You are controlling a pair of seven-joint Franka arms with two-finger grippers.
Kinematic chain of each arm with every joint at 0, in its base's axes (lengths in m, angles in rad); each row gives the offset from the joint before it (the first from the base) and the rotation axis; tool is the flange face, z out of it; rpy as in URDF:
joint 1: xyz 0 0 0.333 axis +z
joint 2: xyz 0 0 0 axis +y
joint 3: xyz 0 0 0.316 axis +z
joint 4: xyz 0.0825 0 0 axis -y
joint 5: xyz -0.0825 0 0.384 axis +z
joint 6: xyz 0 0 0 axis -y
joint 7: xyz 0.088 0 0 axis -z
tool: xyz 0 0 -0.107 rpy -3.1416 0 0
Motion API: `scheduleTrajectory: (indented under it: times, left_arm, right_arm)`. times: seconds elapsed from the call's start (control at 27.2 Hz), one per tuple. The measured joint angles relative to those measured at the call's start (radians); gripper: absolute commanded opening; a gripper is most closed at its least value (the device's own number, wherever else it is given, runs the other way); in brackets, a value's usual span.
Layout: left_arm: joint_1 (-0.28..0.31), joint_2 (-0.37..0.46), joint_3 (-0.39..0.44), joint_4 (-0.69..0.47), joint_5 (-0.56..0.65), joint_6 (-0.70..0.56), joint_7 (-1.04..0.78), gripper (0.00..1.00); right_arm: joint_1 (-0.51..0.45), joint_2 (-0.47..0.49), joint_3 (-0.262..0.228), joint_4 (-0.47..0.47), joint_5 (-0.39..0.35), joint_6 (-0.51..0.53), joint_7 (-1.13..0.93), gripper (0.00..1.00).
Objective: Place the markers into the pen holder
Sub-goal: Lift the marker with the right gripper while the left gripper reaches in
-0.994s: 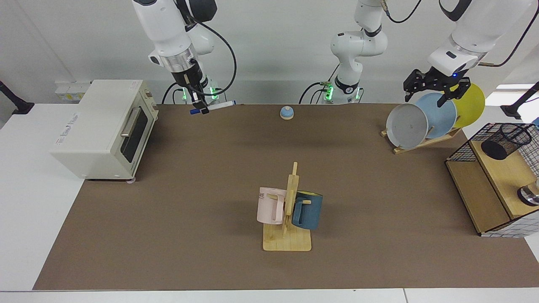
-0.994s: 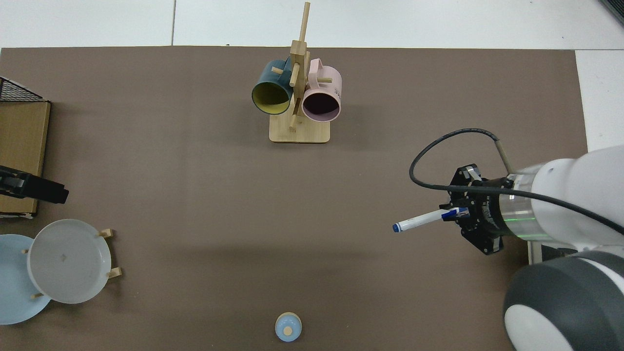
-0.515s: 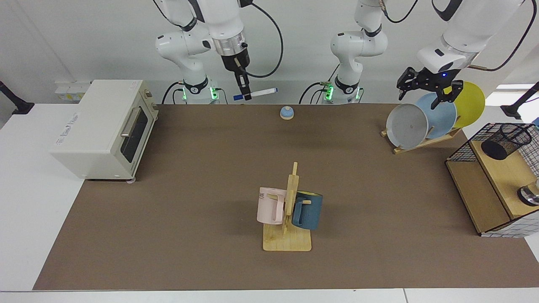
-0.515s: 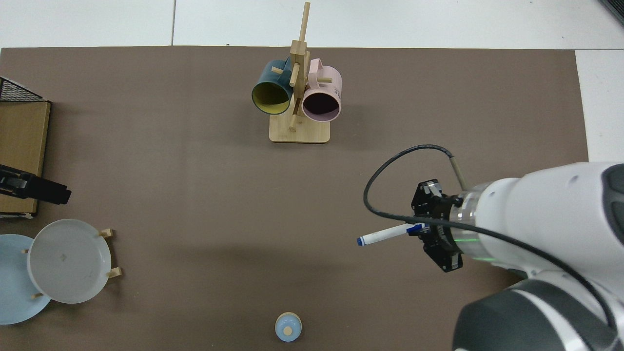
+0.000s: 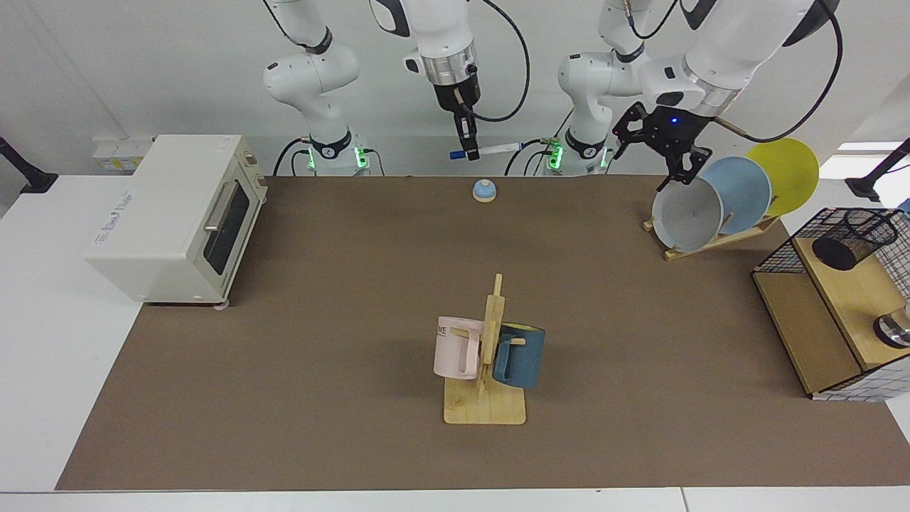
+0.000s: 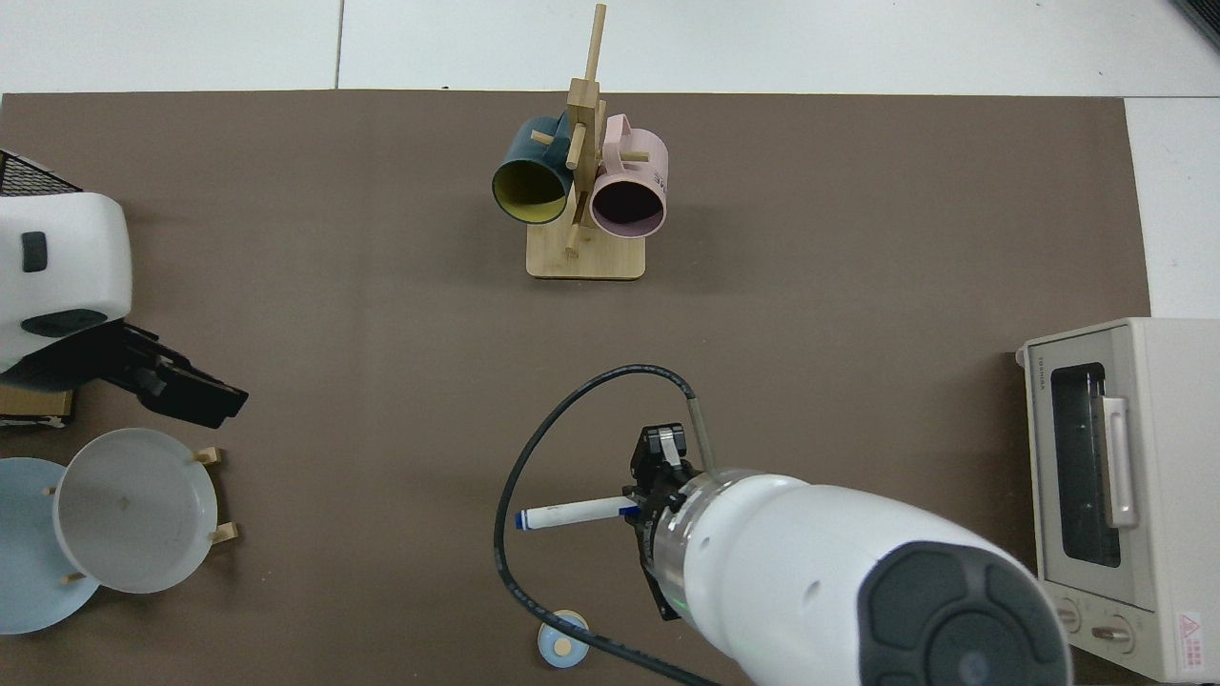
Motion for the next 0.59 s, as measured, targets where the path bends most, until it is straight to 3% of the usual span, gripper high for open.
scheduleTrajectory:
  times: [0.29,0.52,0.59]
  left_arm:
    - [-0.012,-0.035,-0.043,-0.064,-0.038,0.082,0.256,0.97]
    - [-0.087,-0.098,-0.066,-0.186,-0.044,0.179,0.300,0.93]
    - [-0.107,-0.113,-0.068,-0.216,-0.050,0.193,0.322,0.86]
  right_arm:
    - [0.061,0.097,-0.001,0.050,0.000,0.068,0.107,0.00]
    - [0.092,0.175,-0.001,0.135,0.000,0.070,0.167,0.00]
    - [0.092,0.198,-0.003,0.161,0.000,0.070,0.171,0.00]
